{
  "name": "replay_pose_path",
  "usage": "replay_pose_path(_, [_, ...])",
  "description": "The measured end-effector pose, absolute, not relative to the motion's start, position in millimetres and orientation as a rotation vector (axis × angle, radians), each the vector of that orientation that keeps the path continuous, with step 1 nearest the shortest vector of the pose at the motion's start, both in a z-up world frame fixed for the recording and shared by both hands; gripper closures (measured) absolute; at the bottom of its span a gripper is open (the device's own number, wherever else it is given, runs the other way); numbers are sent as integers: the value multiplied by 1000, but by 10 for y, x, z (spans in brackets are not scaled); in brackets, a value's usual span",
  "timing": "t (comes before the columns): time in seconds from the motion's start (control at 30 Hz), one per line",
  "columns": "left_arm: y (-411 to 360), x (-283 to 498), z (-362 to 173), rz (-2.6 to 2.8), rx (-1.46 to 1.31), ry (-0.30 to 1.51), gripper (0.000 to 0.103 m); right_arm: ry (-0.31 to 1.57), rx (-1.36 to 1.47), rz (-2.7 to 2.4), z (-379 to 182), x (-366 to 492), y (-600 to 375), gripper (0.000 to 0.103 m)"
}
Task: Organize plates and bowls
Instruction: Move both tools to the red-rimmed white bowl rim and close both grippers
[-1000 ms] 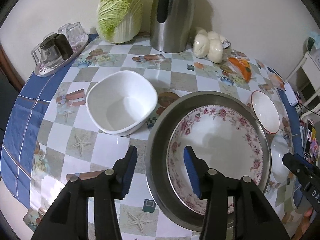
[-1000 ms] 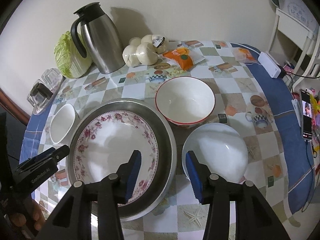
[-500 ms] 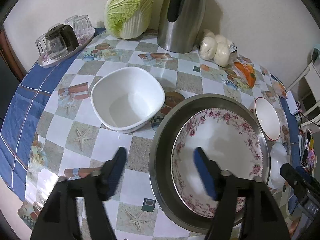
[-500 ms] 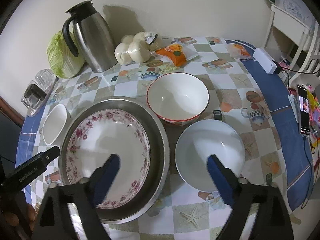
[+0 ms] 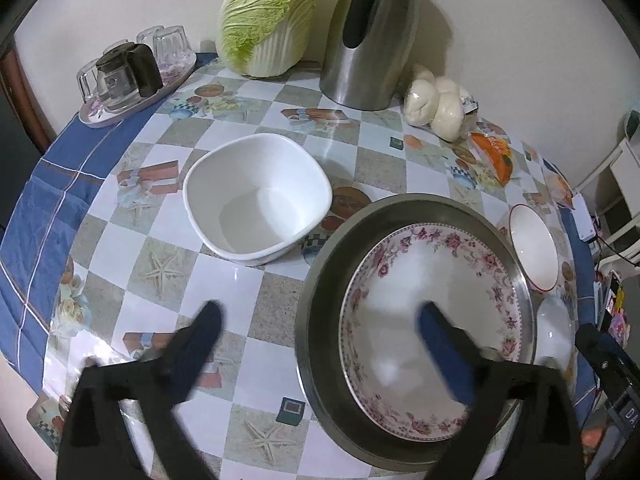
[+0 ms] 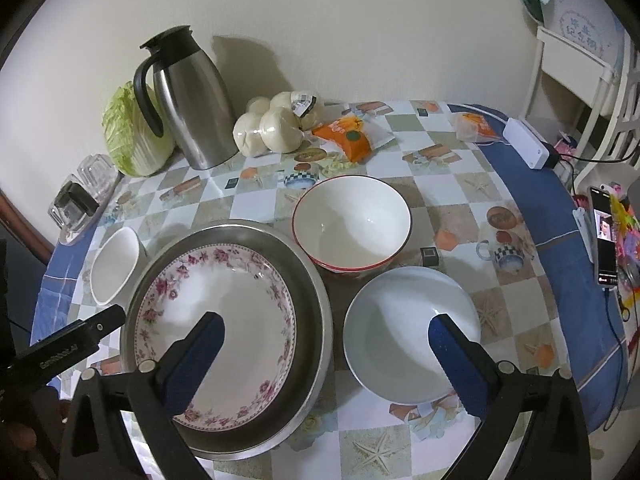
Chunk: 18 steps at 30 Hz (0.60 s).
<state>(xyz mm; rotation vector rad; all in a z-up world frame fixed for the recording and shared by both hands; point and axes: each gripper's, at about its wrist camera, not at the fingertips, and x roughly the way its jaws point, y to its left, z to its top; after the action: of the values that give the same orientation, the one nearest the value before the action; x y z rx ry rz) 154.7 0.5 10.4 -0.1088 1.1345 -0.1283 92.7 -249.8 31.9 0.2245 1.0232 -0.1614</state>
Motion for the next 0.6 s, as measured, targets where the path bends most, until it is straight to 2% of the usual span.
replay_pose_path(0.23, [-139,1477,318,-165,-63,1051,0,924,230,-149,678,797,-2637,0])
replay_pose_path(0.4, [-219,1480,426,-178,-77,1057,0,834,194,-198,1007,649,-2751,0])
replay_pose_path(0.6, [-306,1515,507,-185,-84,1051,0,816,246,-222,1271,560,-2907,0])
